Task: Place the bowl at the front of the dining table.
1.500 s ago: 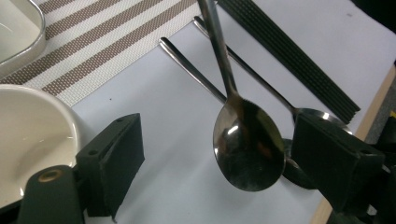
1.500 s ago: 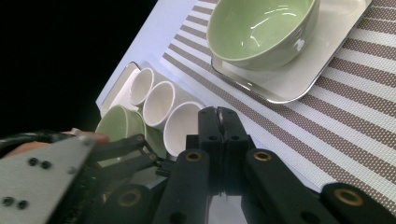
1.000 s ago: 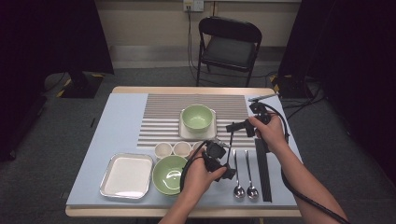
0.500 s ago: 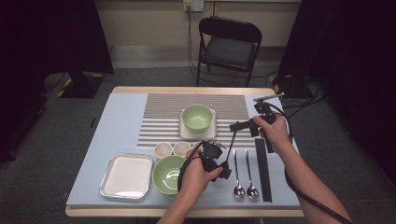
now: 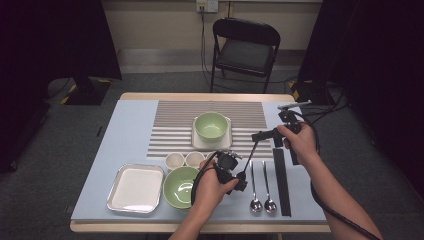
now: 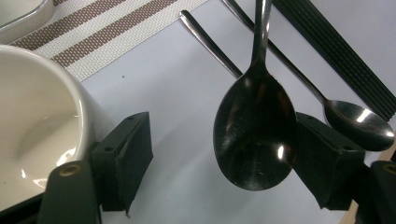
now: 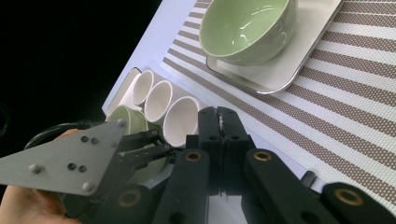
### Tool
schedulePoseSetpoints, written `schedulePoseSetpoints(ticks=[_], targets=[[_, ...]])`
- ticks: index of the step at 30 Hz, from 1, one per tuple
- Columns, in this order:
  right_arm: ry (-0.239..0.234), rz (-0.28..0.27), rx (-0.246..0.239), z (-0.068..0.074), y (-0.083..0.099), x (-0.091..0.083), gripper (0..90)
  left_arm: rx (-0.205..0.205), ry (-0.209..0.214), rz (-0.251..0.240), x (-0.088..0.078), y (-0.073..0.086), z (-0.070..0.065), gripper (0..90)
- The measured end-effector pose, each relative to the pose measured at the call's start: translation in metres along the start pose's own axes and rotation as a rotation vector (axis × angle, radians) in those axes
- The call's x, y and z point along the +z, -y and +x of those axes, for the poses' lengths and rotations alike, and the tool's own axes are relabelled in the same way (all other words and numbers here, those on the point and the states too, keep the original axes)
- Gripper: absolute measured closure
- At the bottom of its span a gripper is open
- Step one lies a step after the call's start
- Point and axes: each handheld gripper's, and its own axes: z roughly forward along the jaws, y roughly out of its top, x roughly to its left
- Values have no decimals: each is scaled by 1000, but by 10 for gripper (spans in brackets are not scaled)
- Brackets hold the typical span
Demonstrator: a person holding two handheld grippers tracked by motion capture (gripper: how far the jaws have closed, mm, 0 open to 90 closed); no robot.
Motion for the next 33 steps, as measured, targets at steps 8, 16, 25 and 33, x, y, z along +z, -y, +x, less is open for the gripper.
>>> schedulePoseSetpoints(ticks=[8, 16, 25, 33], targets=[[-5, -9, 19, -7, 5, -9, 900, -8, -3, -6, 2, -1, 0, 274], [7, -38, 26, -11, 7, -13, 900, -2, 8, -31, 1, -6, -2, 213], [5, -46, 26, -11, 3, -14, 900, 8, 24, -39, -8, -13, -1, 182], [9, -47, 30, -14, 1, -16, 900, 6, 22, -53, -21, -22, 4, 170]])
